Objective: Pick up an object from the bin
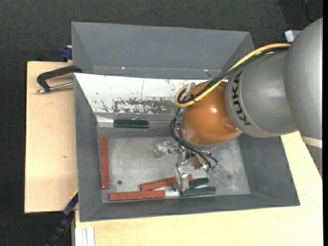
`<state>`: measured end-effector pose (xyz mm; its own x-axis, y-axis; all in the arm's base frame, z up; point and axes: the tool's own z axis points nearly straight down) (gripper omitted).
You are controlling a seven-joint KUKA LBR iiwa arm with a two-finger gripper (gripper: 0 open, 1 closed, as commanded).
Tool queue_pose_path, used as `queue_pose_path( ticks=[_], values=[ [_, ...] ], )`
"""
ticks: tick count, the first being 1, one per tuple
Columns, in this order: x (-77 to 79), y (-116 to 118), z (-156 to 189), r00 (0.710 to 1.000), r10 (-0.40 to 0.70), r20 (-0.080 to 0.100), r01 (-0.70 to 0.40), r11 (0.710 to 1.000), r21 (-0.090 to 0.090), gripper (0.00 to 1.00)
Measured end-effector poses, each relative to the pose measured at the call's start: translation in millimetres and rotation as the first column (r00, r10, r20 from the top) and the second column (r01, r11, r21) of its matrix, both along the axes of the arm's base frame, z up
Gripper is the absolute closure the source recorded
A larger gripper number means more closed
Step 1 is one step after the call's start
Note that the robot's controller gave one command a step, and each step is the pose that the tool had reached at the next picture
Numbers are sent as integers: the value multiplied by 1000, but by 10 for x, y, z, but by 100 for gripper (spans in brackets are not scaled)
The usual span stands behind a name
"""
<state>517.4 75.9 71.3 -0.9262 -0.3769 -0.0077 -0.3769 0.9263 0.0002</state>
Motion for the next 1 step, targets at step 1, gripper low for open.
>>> queue_pose_path(
  ticks=[1],
  values=[
    [-238,90,9,945,327,-1,-327,945,-4,100]
  ],
)
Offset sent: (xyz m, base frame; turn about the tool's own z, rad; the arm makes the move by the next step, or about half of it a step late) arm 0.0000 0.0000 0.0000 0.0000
